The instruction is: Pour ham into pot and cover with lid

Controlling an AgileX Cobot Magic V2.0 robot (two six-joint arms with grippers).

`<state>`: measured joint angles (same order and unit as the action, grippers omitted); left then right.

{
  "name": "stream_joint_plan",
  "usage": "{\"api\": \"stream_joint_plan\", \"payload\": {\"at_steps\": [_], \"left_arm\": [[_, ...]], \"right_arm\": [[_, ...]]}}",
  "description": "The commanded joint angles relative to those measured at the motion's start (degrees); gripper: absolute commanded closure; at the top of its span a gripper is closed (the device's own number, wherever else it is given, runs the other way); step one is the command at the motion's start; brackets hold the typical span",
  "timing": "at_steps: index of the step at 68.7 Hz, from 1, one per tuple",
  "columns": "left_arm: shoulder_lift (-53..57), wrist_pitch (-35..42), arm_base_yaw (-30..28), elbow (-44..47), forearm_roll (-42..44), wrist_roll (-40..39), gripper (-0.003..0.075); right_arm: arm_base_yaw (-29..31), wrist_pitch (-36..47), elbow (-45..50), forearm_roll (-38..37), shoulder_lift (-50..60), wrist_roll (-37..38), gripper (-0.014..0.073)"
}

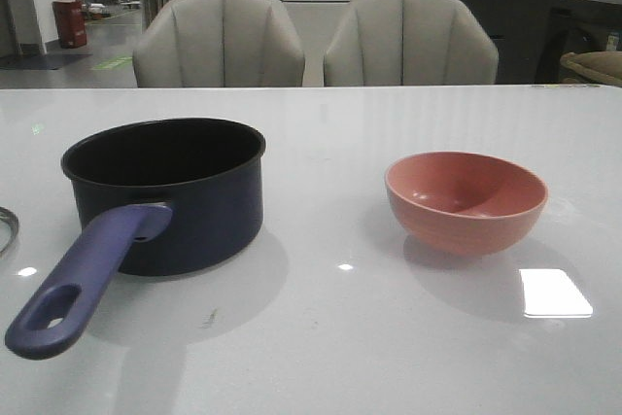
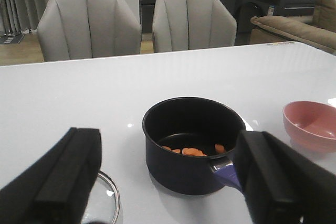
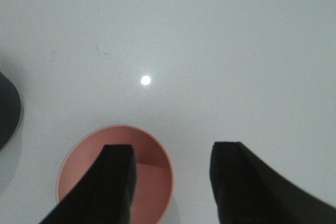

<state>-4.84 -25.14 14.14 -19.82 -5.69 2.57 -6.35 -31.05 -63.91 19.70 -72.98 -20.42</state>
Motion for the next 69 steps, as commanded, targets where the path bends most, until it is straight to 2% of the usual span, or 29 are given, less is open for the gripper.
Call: {"api": "stream_joint_plan", "payload": {"at_steps": [1, 8, 20, 46, 58, 69], "left_arm": [[-0.53, 4.99, 0.36, -1.47, -0.67, -0.21, 0.0168], [-0.53, 4.99, 0.36, -1.47, -0.67, -0.21, 0.0168], [-0.53, 4.99, 0.36, -1.47, -0.67, -0.21, 0.0168], [-0.53, 5.47, 0.36, -1.47, -0.67, -0.21, 0.0168], [-0.53, 5.37, 0.36, -1.47, -0.67, -0.21, 0.0168], [-0.53, 5.37, 0.36, -1.47, -0.67, -0.21, 0.0168]], "right_arm": [[0.11, 8.91, 3.67, 0.56, 7.69, -0.85, 0.0153], [0.11, 14.21, 10.71, 2.82, 15.82, -0.85, 0.0153], [0.11, 18.26, 20.88, 3.33, 26.74, -0.78, 0.0153], [-0.12, 19.91, 38.58, 3.40, 50.44, -0.78, 0.0157], [-5.22, 20.72, 45.66, 3.40, 60.29, -0.78, 0.0157], [-7.93, 22.79, 48.49, 3.40, 64.11, -0.78, 0.0157]]}}
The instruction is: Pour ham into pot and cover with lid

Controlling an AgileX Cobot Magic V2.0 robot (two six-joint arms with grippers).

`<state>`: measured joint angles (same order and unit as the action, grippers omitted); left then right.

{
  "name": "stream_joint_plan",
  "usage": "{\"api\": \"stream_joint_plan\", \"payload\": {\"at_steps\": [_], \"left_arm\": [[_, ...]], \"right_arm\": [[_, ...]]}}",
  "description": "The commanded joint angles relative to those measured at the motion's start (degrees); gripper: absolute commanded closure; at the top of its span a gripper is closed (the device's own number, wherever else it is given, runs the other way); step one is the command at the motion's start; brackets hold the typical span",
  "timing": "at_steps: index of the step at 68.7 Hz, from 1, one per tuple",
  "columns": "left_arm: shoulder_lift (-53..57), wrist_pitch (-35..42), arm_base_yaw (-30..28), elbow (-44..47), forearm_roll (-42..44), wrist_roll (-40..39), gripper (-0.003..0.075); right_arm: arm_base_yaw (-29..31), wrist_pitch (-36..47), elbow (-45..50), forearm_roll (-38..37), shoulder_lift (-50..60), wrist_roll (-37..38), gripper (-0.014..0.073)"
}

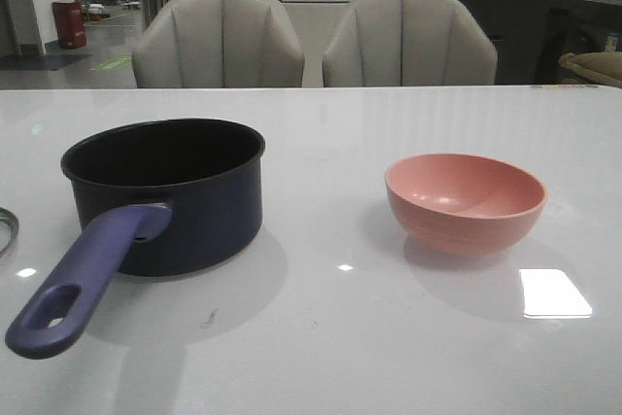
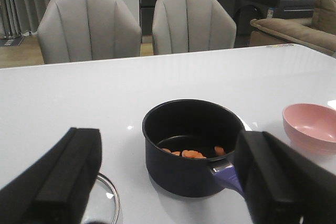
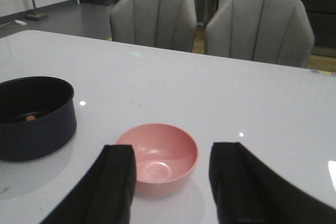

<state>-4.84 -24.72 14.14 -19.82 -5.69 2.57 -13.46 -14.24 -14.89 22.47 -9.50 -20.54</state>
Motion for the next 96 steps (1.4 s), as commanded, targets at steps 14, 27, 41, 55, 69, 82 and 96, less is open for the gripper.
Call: {"api": "stream_joint_plan", "payload": {"at_steps": [14, 27, 41, 55, 69, 82, 96], "left_arm": [[-0.53, 4.81, 0.36, -1.47, -0.67, -0.21, 0.0168], [-0.53, 4.81, 0.36, -1.47, -0.67, -0.21, 0.0168], [-0.78, 2.62, 0.36, -1.47, -0.67, -0.21, 0.0168], [-5.03, -0.53, 0.24, -4.24, 0.24, -0.21, 0.0163], [-15.47, -3.83, 0.13, -11.20, 5.69, -8.71, 0.0085], [-27.19, -8.16, 0.13, -19.00, 14.81, -17.08, 0.0080], [-41.04, -15.05, 0.13, -27.81, 14.96, -19.82, 0.0082]], "right_arm": [[-0.76, 6.63, 1.95, 0.63, 0.63, -0.66, 0.0332], [-0.76, 5.03, 2.03, 0.63, 0.63, -0.66, 0.0441], [-0.76, 4.55, 2.03, 0.63, 0.63, -0.66, 0.0441], [-0.76, 4.55, 2.03, 0.63, 0.63, -0.66, 0.0441], [-0.76, 4.55, 2.03, 0.63, 0.63, -0.66, 0.0441], [-0.76, 4.55, 2.03, 0.63, 0.63, -0.66, 0.0441], [-0.76, 4.55, 2.03, 0.63, 0.63, -0.66, 0.0441]]}}
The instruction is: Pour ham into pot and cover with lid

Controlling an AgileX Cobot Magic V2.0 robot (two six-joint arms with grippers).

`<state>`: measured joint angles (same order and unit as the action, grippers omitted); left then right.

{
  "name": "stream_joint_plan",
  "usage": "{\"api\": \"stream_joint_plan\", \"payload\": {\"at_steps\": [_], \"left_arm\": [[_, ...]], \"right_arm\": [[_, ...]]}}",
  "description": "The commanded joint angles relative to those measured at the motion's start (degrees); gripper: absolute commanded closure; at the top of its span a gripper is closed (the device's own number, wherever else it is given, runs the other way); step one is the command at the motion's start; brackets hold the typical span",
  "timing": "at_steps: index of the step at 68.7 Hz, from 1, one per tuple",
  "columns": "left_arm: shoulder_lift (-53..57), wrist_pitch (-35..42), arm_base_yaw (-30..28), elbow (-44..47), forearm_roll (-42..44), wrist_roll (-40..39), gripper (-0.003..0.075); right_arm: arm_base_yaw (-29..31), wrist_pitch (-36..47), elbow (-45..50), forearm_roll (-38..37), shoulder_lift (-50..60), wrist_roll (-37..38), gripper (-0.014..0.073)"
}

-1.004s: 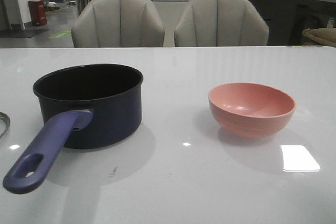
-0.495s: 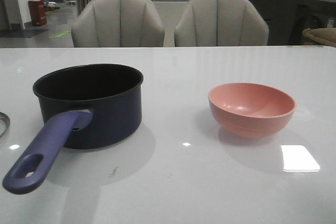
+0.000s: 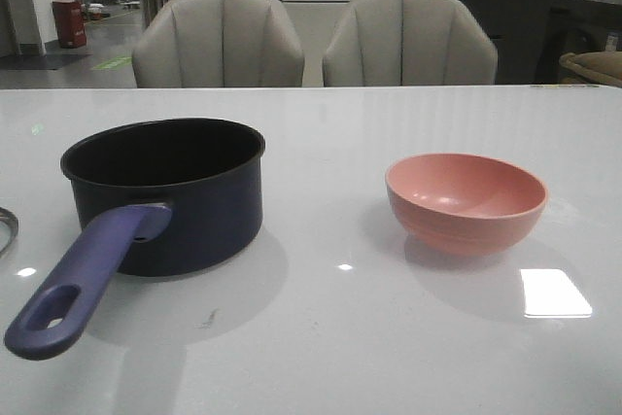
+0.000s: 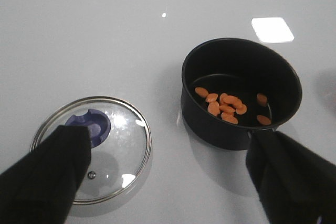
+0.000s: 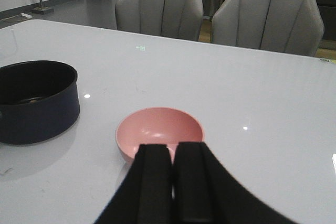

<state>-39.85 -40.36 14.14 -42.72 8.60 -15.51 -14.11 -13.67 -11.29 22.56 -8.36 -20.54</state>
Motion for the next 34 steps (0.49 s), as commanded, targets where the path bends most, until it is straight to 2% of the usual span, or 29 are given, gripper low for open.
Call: {"api": "stream_joint_plan", "payload": {"at_steps": [1, 10, 19, 34], "left_arm": [[-6.44, 0.43, 0.13, -5.32, 0.66, -1.74, 0.0082], [-13.83, -0.71, -1.43, -7.98, -0.11, -1.84, 0.0082], [-19.60, -0.70, -6.68, -11.06, -2.11, -1.69, 0.0082], [-30.99, -6.32, -17.18, -17.72, -7.99, 7.53, 0.0082]], "right_arm": [[-0.12, 3.98, -1.57, 0.54, -0.51, -0.66, 0.0441], [-0.12, 3.98, -1.57, 0.54, -0.51, -0.66, 0.0441], [-0.12, 3.98, -1.57, 0.54, -0.51, -0.66, 0.0441], [-0.12, 3.98, -1.57, 0.54, -0.51, -0.66, 0.0441]]}}
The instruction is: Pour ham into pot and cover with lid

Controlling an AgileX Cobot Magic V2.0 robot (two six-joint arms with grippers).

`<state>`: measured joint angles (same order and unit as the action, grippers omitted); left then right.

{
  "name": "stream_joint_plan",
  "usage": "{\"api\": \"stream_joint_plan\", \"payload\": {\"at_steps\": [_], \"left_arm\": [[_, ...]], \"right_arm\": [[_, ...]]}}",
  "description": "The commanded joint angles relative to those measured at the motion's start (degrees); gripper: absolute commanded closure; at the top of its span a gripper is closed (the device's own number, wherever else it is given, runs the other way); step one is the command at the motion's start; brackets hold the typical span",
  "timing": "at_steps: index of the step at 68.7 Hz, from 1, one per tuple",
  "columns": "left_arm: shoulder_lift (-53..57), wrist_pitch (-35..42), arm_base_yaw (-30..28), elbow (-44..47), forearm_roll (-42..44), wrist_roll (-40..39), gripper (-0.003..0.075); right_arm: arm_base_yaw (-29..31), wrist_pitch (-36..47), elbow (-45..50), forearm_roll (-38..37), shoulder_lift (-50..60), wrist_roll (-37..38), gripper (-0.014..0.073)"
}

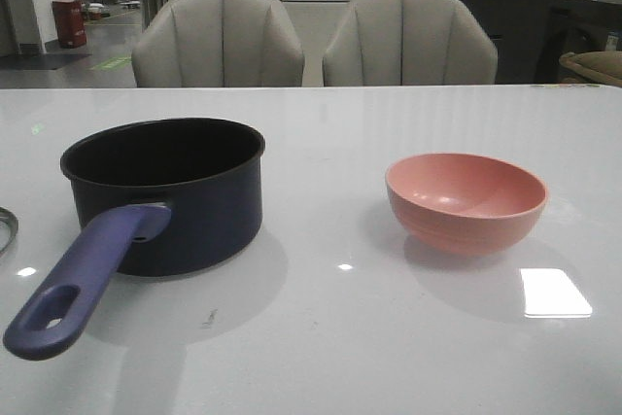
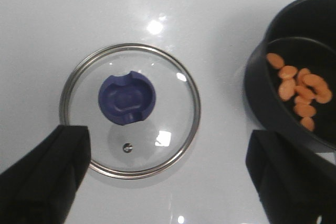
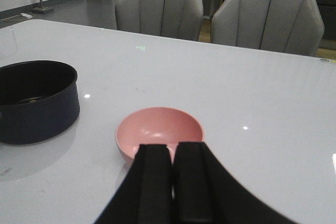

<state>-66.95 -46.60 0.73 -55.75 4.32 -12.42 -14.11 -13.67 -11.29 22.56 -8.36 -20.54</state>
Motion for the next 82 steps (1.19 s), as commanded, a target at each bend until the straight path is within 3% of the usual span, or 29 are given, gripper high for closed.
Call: {"api": "stream_joint_plan", "payload": {"at_steps": [1, 25, 42, 82], "left_arm": [[-4.65, -0.48, -4.03, -4.93, -4.32, 4.92, 0.0082], [-21.67, -9.17, -9.26, -14.02, -9.77, 8.23, 0.0082], [-29.35, -8.51, -9.26, -17.32, -11.17, 8.66, 0.0082], [-33.57, -6.46, -9.38, -18.83, -7.85, 6.28, 0.0082]], "right_arm": [[-0.12, 3.98, -1.57, 0.54, -0.51, -0.66, 0.0441], [-0.12, 3.98, -1.57, 0.54, -0.51, -0.66, 0.0441], [-0.12, 3.98, -1.57, 0.54, -0.51, -0.66, 0.0441], [-0.12, 4.03, -1.57, 0.54, -0.51, -0.66, 0.0441]]}}
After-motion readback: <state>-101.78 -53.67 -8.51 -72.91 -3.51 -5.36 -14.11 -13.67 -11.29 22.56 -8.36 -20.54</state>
